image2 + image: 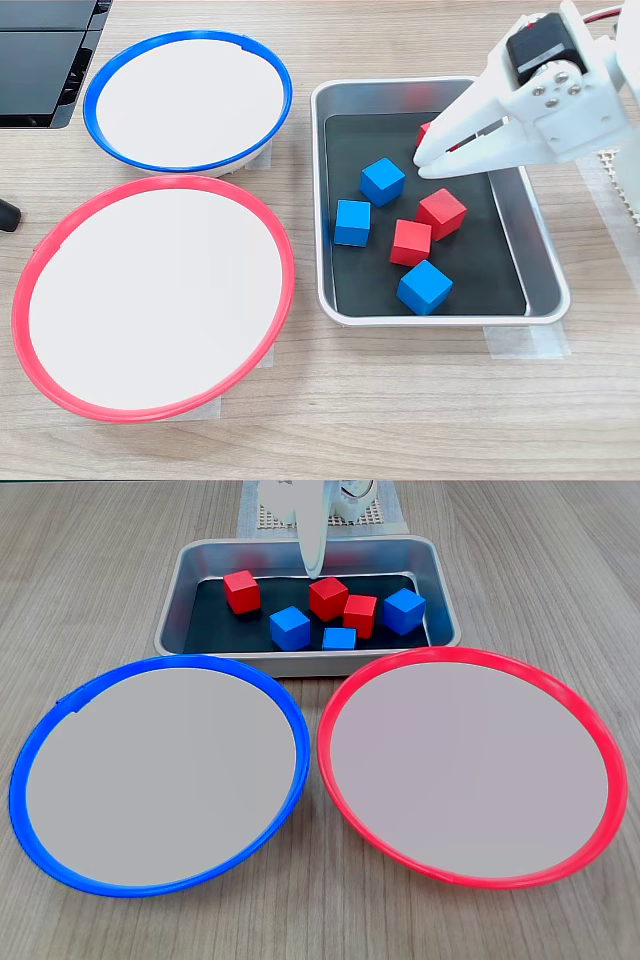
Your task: Move six blocks tray to matching dishes
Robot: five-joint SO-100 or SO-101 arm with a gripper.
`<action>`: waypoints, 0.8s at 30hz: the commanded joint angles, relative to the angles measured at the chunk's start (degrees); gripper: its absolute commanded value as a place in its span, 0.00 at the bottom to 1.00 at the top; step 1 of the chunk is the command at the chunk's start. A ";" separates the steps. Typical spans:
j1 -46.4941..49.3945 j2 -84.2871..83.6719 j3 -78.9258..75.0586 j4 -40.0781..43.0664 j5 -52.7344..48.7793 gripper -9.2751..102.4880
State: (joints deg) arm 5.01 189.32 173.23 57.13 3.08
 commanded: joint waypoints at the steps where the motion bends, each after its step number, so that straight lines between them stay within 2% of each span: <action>1: -0.09 1.32 -0.09 0.18 -0.35 0.08; 13: -1.23 1.32 -0.09 0.18 -1.58 0.08; 16: -4.13 1.41 -0.09 0.18 -5.36 0.12; 22: -1.23 1.41 -0.09 -0.09 -2.20 0.08; 24: -0.35 1.41 -0.09 0.09 -1.58 0.13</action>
State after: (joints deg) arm 3.60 189.32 173.23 57.13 0.35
